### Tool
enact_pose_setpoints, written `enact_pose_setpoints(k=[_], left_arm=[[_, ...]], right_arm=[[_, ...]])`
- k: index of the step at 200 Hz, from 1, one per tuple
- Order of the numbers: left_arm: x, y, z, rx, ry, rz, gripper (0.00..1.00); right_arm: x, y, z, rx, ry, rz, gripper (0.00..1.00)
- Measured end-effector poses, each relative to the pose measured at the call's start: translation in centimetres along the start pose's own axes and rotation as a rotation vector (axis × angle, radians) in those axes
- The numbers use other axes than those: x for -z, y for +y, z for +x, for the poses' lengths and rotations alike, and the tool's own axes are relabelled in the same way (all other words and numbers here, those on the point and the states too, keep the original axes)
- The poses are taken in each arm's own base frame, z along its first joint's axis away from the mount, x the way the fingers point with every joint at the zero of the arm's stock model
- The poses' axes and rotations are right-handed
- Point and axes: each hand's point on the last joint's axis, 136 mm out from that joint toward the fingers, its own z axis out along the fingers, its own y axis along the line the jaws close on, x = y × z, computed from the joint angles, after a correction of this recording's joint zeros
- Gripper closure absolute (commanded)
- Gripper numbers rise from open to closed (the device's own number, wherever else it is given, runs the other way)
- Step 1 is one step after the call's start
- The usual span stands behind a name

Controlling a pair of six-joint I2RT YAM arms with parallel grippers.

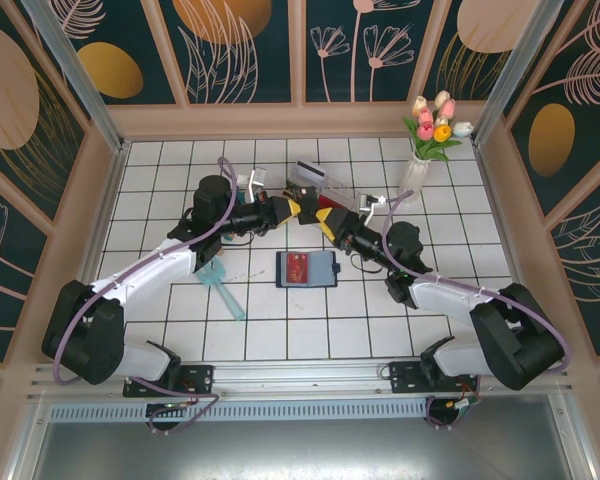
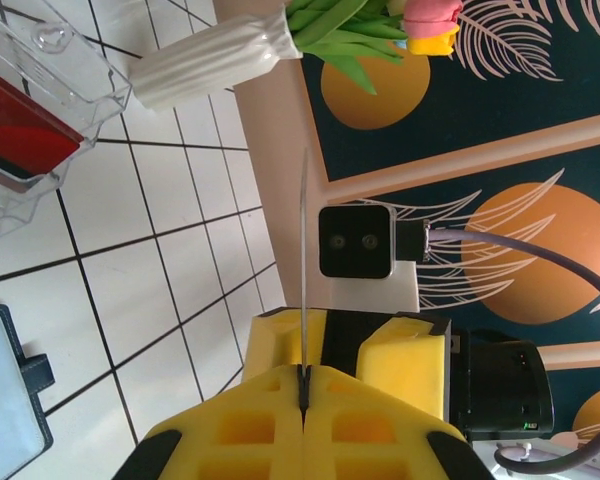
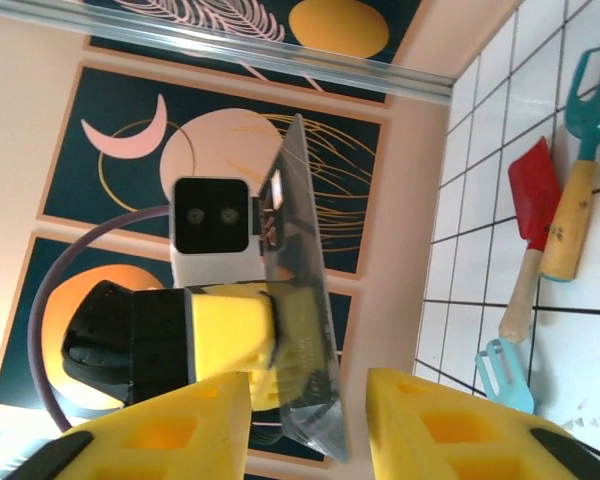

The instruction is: Take the credit cards out of the card holder

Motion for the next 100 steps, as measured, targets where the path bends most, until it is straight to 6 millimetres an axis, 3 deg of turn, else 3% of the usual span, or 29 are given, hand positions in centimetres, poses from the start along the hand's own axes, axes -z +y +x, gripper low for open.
enact_pose_setpoints(k=[66, 100], left_arm=[[0.03, -0.67, 0.16, 0.012, 0.011, 0.035, 1.00], [0.15, -0.63, 0.33, 0.009, 0.021, 0.044, 1.00]], right_arm=[[0.02, 0.74, -0.15, -0.035, -0.006, -0.030, 0.80], [0.01, 0.66, -0.10, -0.034, -0.004, -0.026, 0.93]])
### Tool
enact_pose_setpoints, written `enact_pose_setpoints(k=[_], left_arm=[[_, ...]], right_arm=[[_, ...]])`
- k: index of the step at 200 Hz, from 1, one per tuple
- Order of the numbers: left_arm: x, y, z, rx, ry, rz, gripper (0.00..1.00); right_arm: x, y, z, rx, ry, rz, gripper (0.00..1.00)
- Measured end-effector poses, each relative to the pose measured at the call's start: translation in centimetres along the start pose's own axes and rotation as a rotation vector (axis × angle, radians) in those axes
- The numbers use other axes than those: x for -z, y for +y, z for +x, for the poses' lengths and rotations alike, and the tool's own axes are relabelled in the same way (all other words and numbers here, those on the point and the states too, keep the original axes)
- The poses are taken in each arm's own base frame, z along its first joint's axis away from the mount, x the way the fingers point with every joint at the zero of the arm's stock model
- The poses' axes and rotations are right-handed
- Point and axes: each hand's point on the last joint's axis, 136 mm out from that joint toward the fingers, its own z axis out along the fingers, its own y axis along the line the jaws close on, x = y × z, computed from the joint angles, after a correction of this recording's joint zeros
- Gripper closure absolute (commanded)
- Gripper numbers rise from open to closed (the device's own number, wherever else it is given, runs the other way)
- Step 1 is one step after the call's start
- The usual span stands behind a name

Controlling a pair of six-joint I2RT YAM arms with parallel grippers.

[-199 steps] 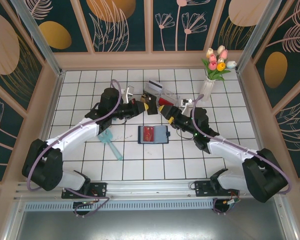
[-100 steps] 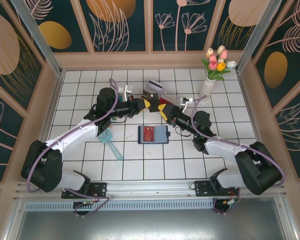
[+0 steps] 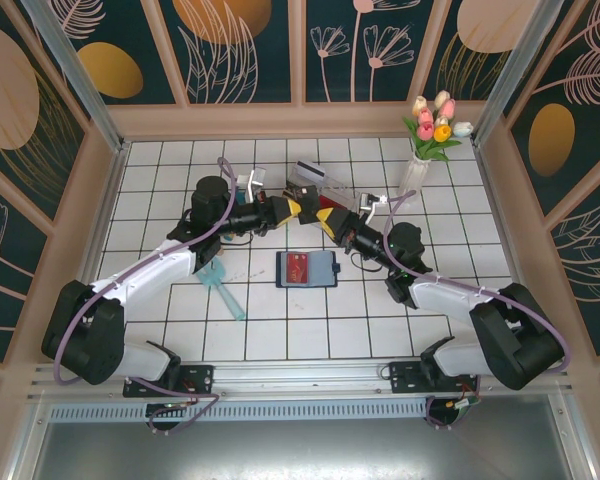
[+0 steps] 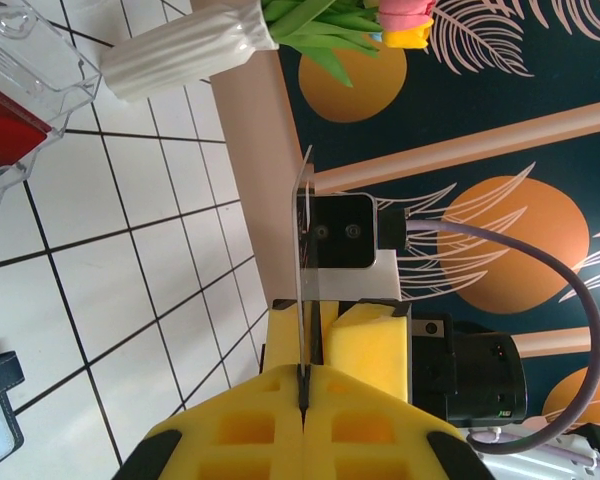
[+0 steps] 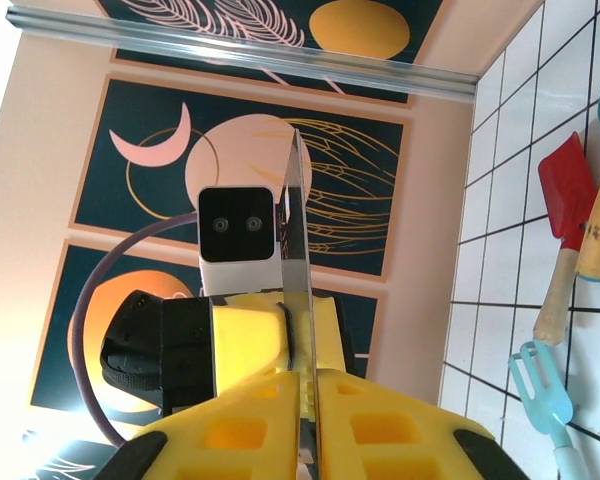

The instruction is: Take the credit cards out of the card holder

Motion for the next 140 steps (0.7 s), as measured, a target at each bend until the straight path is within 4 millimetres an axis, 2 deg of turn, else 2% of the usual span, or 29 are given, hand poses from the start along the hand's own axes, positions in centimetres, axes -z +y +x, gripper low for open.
enact_pose_setpoints(k=[22, 47, 75, 86, 119, 132, 140], left_arm=[[0.1, 0.4, 0.2, 0.012, 0.004, -0.005, 1.00], [0.2, 1.1, 0.5, 0.019, 0.007, -0.023, 0.79], [0.8, 2.9, 1.0, 0.019, -0.015, -0.099, 0.64], [1.1, 3.7, 1.2, 0.027, -0.028, -0.129, 0.61], [2.6, 6.4, 2.4, 0.056, -0.070, -0.216, 0.22], [3.5, 7.2, 2.8, 0.062, -0.097, -0.256, 0.10], [4.1, 7.3, 2.9, 0.056, -0.115, -0.276, 0.07]], right_arm=[[0.0, -0.1, 0.1, -0.001, 0.003, 0.005, 1.00], [0.2, -0.7, 0.4, 0.009, 0.017, 0.033, 1.00], [1.0, -0.6, 0.6, 0.074, 0.008, 0.055, 1.00], [1.4, -0.4, 0.7, 0.107, 0.006, 0.066, 1.00], [2.6, -0.8, 1.2, 0.220, 0.020, 0.139, 1.00], [2.9, -1.4, 1.3, 0.265, 0.031, 0.189, 1.00], [3.0, -1.7, 1.2, 0.295, 0.038, 0.223, 1.00]])
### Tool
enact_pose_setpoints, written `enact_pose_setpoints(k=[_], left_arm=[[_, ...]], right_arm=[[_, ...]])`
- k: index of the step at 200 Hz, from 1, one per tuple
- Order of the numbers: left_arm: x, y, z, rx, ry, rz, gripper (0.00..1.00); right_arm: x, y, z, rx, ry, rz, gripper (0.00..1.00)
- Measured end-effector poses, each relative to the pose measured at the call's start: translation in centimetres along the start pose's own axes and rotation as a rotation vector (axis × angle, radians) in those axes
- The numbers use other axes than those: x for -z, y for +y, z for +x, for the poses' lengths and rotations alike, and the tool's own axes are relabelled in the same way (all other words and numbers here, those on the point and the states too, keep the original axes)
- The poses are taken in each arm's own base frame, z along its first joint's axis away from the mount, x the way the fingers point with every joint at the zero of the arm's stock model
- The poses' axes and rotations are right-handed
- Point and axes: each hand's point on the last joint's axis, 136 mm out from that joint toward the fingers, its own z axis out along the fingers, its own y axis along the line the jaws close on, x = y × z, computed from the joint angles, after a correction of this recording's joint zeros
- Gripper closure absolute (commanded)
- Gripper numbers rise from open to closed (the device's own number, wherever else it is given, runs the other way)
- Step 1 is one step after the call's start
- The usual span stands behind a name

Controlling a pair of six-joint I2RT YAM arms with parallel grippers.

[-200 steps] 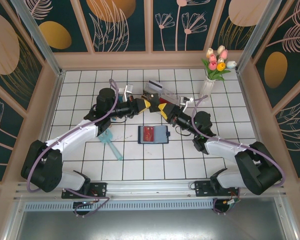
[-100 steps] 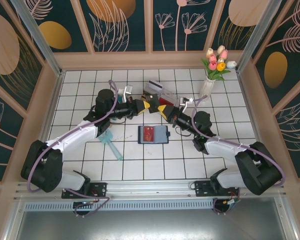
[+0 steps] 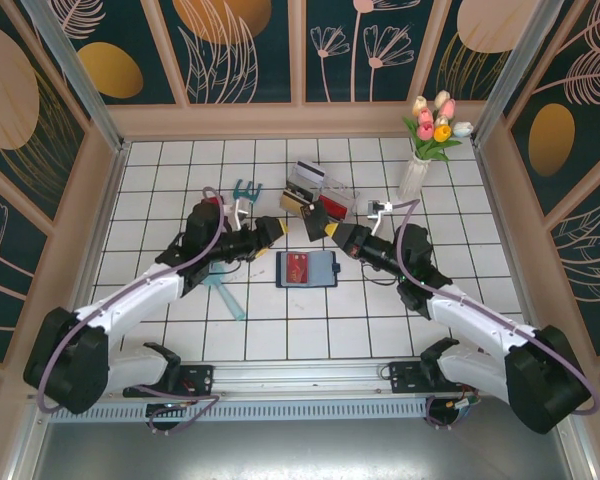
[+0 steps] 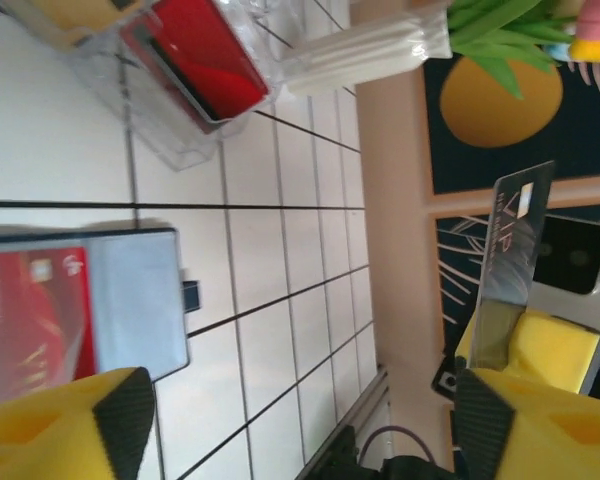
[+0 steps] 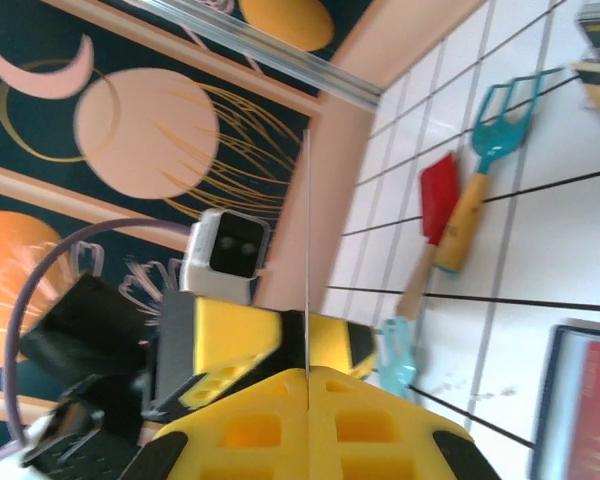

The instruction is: Take the credit cards out of the card holder

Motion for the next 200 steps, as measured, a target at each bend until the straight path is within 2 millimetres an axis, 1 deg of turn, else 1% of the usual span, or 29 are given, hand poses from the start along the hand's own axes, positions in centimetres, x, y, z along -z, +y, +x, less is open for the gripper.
enact_pose_setpoints(k=[19, 35, 55, 67, 92, 111, 127, 154, 174, 188, 200], left_arm=[[1.3, 0.4, -0.4, -0.016, -0.063, -0.044, 0.02], [2.3, 0.5, -0.9, -0.033, -0.116, -0.076, 0.02], [3.2, 0.9, -1.4, -0.057, -0.159, -0.118, 0.01], [3.4, 1.7, -1.6, -0.068, -0.176, -0.157, 0.01], [3.4, 3.9, -1.9, -0.082, -0.195, -0.256, 0.02], [3.1, 5.5, -2.4, -0.094, -0.202, -0.329, 0.02], [2.9, 6.3, -3.0, -0.100, -0.208, -0.370, 0.01], [3.4, 7.6, -5.1, -0.069, -0.241, -0.408, 0.01], [4.0, 8.7, -6.4, -0.040, -0.257, -0.425, 0.01], [4.2, 9.4, -7.0, -0.015, -0.254, -0.427, 0.02], [4.4, 10.1, -7.4, 0.010, -0.248, -0.426, 0.01]], right_arm=[[-0.1, -0.5, -0.3, 0.076, 0.016, 0.073, 1.00], [-0.2, -0.6, -0.8, 0.149, 0.020, 0.121, 1.00], [-0.5, -0.9, -1.6, 0.245, 0.028, 0.175, 1.00], [-1.1, -1.3, -2.1, 0.300, 0.040, 0.218, 1.00], [-2.9, -2.1, -3.6, 0.441, 0.084, 0.299, 1.00], [-4.4, -2.4, -4.5, 0.550, 0.121, 0.326, 1.00], [-5.5, -2.8, -5.7, 0.633, 0.143, 0.344, 1.00], [-7.6, -4.4, -8.4, 0.744, 0.186, 0.394, 1.00], [-9.1, -6.1, -10.3, 0.816, 0.225, 0.420, 1.00], [-9.8, -7.3, -10.9, 0.870, 0.261, 0.427, 1.00], [-10.0, -8.2, -10.8, 0.919, 0.302, 0.429, 1.00]])
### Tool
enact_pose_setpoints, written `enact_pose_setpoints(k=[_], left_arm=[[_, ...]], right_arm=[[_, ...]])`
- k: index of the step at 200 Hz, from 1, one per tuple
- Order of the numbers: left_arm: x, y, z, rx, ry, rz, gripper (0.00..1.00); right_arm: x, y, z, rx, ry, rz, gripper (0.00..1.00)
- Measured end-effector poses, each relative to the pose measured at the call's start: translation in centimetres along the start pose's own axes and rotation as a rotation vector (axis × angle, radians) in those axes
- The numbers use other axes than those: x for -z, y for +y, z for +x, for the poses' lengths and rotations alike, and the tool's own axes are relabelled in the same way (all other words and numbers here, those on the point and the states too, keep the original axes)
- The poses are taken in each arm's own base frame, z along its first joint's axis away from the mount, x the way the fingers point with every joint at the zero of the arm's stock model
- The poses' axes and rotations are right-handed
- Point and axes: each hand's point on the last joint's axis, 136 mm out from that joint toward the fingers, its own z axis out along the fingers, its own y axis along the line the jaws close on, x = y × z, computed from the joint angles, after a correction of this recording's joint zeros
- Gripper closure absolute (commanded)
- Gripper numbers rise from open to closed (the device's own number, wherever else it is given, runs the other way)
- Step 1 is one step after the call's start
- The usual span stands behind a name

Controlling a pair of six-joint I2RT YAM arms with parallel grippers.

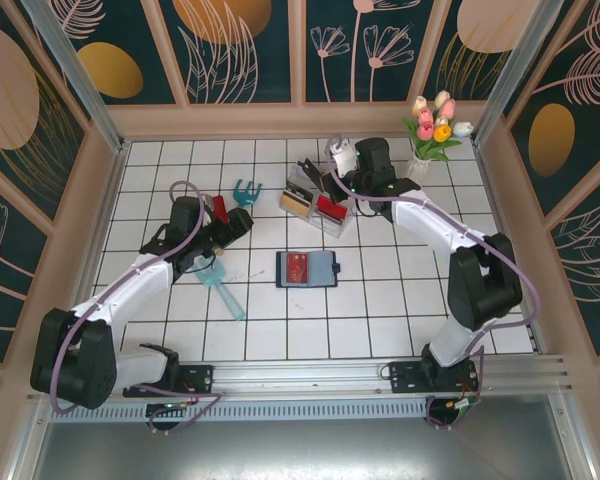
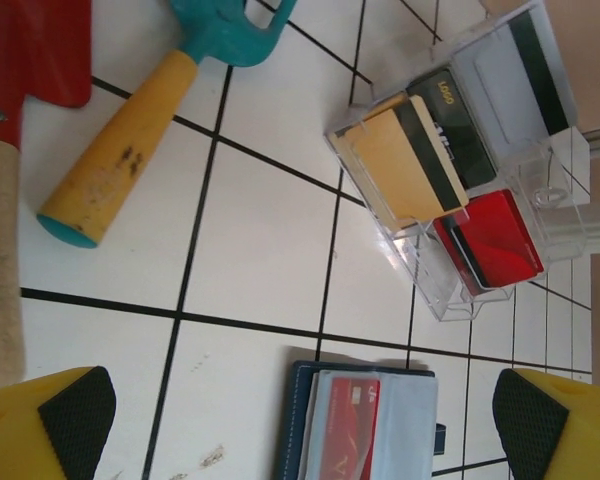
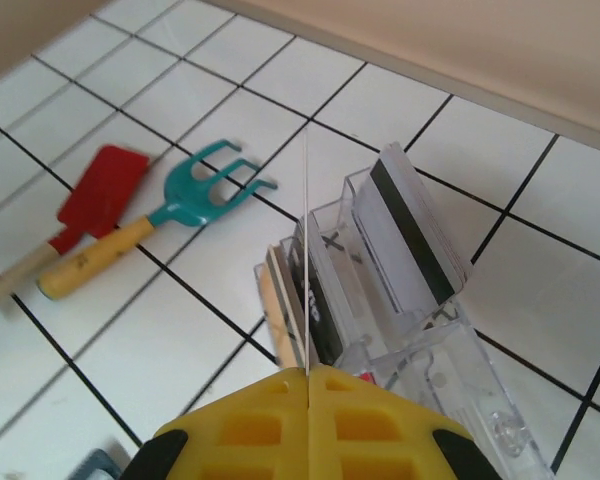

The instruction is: Take the credit cards out of the card holder

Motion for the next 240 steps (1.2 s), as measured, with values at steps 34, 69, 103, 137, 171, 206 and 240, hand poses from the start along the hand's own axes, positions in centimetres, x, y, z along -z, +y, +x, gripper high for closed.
enact_pose_setpoints(k=[34, 69, 103, 137, 171, 206, 240], left_arm=[[-0.1, 1.5, -1.5, 0.049, 0.018, 0.002, 0.02], [-0.7, 2.2, -2.5, 0.051, 0.041, -0.002, 0.01], [-2.5, 2.8, -2.5, 0.060, 0.109, -0.002, 0.02], [-3.7, 2.7, -2.5, 0.060, 0.154, 0.004, 0.02], [-3.9, 2.4, -2.6, 0.058, 0.163, 0.013, 0.02], [-4.2, 2.6, -2.5, 0.063, 0.170, 0.008, 0.01], [-4.4, 2.9, -2.4, 0.068, 0.178, 0.000, 0.01]], right_arm=[[-0.8, 0.4, -0.4, 0.156, 0.010, -0.052, 1.00], [-1.5, 1.2, 0.2, 0.257, 0.009, -0.117, 1.00], [-3.8, 1.4, 1.8, 0.277, 0.043, -0.172, 1.00], [-5.5, 1.1, 3.9, 0.275, 0.087, -0.192, 1.00], [-6.0, 0.9, 4.0, 0.280, 0.083, -0.187, 1.00], [-6.5, 0.5, 3.6, 0.286, 0.068, -0.177, 1.00], [-7.8, -0.3, 3.6, 0.287, 0.075, -0.156, 1.00]])
